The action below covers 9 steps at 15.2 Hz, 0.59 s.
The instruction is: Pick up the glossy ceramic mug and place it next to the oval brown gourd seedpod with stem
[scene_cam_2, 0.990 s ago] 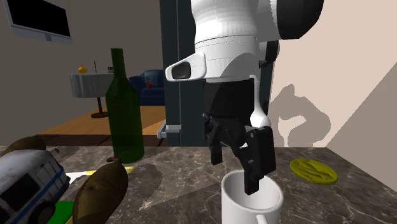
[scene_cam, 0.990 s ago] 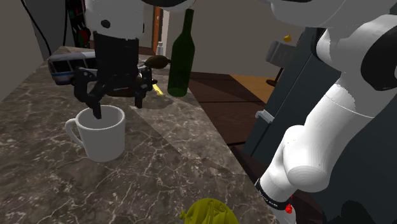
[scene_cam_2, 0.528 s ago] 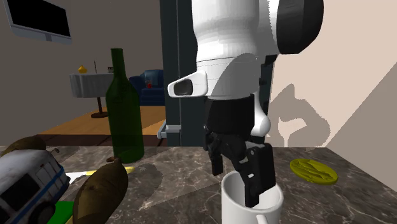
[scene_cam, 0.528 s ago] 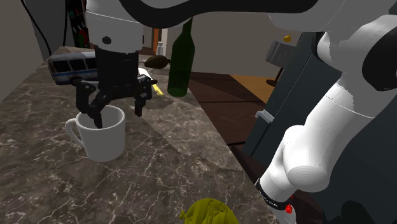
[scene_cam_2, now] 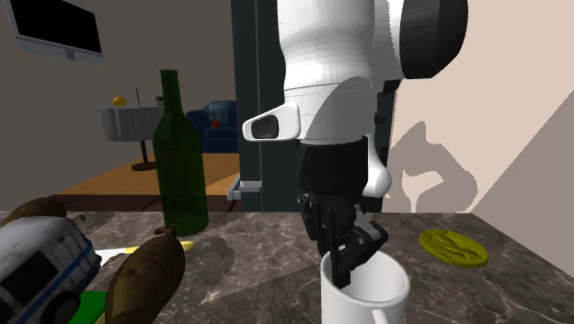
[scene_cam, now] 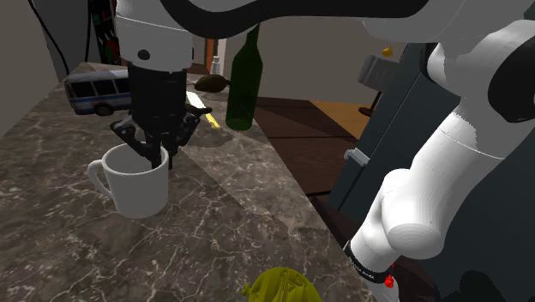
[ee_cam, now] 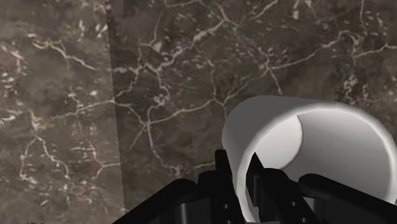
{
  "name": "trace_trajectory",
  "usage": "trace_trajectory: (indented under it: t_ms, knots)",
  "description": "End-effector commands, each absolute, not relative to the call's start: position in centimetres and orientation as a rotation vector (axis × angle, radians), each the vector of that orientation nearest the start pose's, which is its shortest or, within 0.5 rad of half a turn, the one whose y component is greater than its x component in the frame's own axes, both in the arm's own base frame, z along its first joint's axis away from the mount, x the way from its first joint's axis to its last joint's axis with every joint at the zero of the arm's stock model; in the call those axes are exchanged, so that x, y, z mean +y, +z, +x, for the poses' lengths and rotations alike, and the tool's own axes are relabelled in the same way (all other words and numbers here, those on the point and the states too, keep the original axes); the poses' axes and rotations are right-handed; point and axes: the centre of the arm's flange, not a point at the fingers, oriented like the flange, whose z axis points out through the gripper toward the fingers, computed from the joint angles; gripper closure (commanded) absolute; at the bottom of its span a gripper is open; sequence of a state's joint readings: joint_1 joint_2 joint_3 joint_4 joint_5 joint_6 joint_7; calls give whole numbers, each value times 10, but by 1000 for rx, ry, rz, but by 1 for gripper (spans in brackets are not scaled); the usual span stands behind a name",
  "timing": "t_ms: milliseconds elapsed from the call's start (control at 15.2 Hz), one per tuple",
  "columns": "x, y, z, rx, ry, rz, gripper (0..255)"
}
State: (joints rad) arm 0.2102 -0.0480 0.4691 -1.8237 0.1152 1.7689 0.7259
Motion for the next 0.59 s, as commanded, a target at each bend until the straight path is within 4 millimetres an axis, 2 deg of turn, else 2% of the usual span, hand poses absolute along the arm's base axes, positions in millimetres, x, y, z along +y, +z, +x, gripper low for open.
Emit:
trace_trajectory:
  t_ms: [0, 330, 528]
  knots:
    - [356, 545, 418, 109, 104, -3076, 255]
    - [356, 545, 418, 109, 104, -3076, 255]
    - [356, 561, 418, 109, 104, -3076, 255]
